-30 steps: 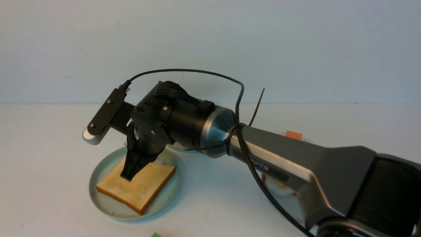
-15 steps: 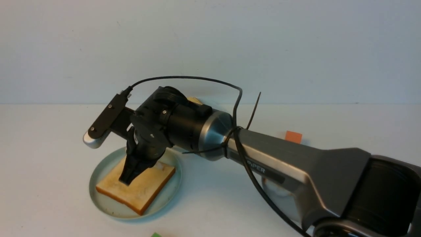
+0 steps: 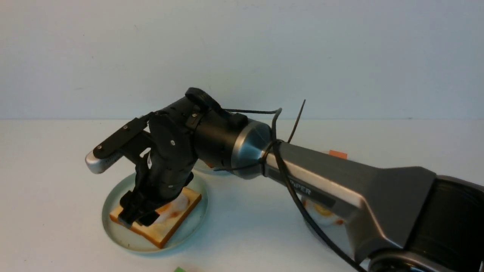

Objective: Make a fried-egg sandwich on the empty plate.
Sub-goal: Use the right arm to place the fried egg on the slice of bread in the middle, then use the left arm to grab a slice of bread

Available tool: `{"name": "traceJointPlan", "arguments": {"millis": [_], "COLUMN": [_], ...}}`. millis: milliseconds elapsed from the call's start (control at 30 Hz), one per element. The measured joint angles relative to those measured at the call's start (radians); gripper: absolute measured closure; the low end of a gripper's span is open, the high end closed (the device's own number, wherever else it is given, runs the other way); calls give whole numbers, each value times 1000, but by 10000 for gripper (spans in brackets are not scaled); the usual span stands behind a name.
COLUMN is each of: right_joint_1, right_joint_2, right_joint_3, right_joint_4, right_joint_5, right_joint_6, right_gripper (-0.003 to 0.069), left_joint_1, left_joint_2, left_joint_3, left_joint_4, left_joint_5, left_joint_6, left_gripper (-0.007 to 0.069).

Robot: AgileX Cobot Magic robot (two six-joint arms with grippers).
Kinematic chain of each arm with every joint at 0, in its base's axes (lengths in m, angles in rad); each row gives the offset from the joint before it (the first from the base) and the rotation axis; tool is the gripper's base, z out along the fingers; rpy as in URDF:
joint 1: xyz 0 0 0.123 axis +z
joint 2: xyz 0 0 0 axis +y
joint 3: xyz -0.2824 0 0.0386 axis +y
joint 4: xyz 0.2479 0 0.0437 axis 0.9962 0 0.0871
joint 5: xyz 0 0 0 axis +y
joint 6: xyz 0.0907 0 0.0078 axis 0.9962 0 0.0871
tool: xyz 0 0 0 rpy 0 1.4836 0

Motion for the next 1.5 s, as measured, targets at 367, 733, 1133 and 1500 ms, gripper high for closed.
{"name": "traceJointPlan", "arguments": {"millis": [367,733,1133,1500], "right_joint_1": [-18,-96,-98,-98], "right_joint_2": [-283,-782,-1254,-1515], "right_joint_3": [-10,384,933,1064], "right_joint_4": [-98,-175,-161,-130], "right_joint_5": [259,272,274,252], "right_joint_6": [15,190,355,414], "right_gripper": [347,671,671,665], "left_joint_1": [0,0,0,0], "left_joint_2": [167,874,1497,1892], "left_joint_3": [7,-250,-688,-1021], "left_joint_4": [-27,-222,-426,-348], "left_joint_5": [-7,-9,-71,-170], "left_joint_6": [22,266,651,808], "left_gripper": [635,638,634,274]}}
